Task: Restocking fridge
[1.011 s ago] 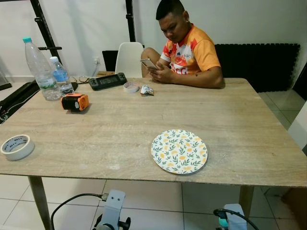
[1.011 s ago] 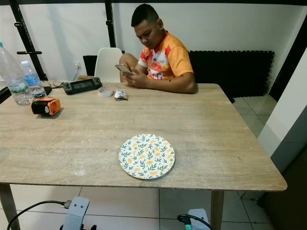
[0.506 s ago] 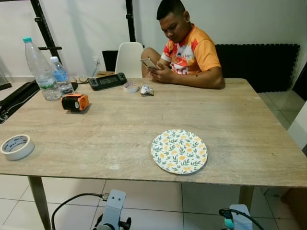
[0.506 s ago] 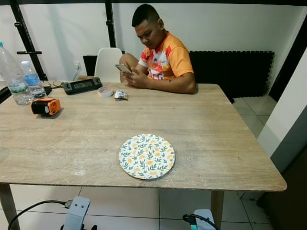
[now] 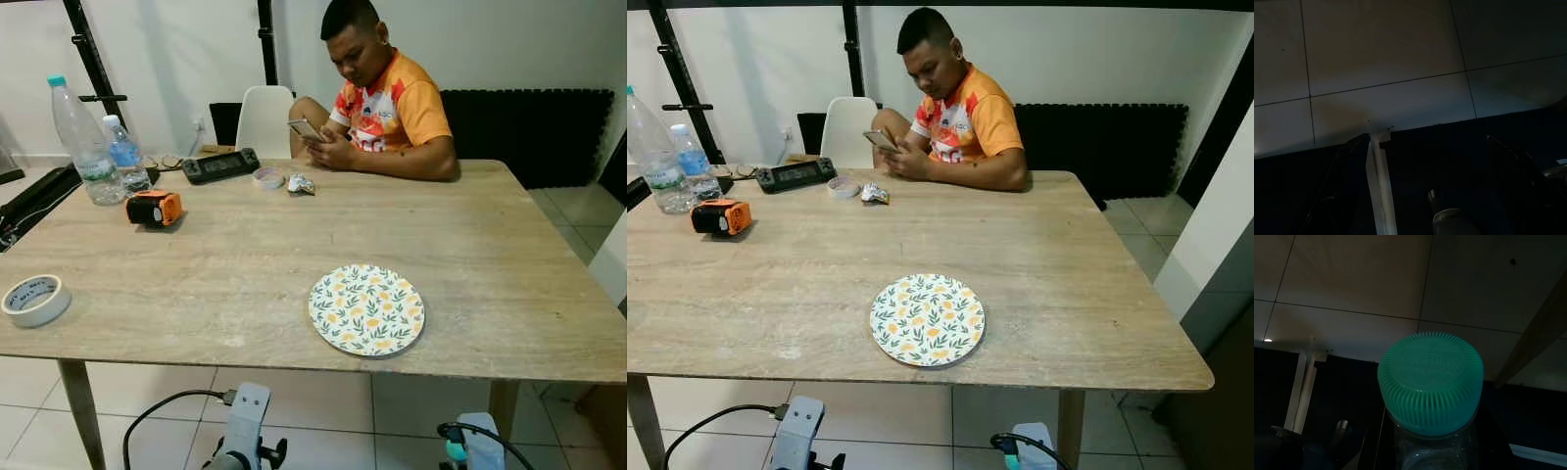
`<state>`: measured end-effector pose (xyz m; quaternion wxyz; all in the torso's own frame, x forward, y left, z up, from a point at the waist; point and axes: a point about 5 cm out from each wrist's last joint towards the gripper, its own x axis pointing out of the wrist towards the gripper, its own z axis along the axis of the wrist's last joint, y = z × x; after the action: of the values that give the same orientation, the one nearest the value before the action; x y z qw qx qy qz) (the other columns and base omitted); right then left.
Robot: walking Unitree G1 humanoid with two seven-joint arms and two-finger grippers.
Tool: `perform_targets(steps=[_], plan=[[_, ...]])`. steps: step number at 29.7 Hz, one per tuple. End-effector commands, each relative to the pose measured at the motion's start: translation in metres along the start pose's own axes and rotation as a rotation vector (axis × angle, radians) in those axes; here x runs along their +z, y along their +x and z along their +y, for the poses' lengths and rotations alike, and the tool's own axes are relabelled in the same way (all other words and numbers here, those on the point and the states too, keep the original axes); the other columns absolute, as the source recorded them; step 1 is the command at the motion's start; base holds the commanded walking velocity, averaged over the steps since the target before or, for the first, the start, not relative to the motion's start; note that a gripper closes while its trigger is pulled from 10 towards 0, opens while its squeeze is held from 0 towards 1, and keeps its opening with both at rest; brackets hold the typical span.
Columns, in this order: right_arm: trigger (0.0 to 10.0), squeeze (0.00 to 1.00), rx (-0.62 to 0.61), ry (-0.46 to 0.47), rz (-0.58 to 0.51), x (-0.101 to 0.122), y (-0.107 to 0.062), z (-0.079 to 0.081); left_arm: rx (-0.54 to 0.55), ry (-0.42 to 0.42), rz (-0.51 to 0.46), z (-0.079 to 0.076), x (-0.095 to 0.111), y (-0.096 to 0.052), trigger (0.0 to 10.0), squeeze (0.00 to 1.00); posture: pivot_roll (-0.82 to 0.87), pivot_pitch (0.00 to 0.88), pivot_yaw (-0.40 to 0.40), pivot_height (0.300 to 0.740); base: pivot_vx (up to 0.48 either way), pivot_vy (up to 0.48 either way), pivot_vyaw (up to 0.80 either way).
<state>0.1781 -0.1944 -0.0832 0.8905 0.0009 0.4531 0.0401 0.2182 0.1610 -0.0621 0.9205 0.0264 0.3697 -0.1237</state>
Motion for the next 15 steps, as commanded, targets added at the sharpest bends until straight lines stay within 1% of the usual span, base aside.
perform_targets(steps=[1, 15], plan=[[10.0, 0.00, 0.005, -0.014, -0.008, 0.0019, 0.0002, 0.0004, 0.013, 0.000, 0.014, 0.0015, -0.0045, -0.0016, 10.0, 0.00, -0.02, 0.016, -0.009, 0.734, 0.000, 0.000, 0.00], [10.0, 0.00, -0.012, -0.013, 0.009, -0.0021, -0.0007, -0.0018, 0.039, 0.003, 0.019, 0.0050, -0.0082, -0.0035, 10.0, 0.00, -0.01, 0.016, -0.014, 0.734, 0.000, 0.000, 0.00]])
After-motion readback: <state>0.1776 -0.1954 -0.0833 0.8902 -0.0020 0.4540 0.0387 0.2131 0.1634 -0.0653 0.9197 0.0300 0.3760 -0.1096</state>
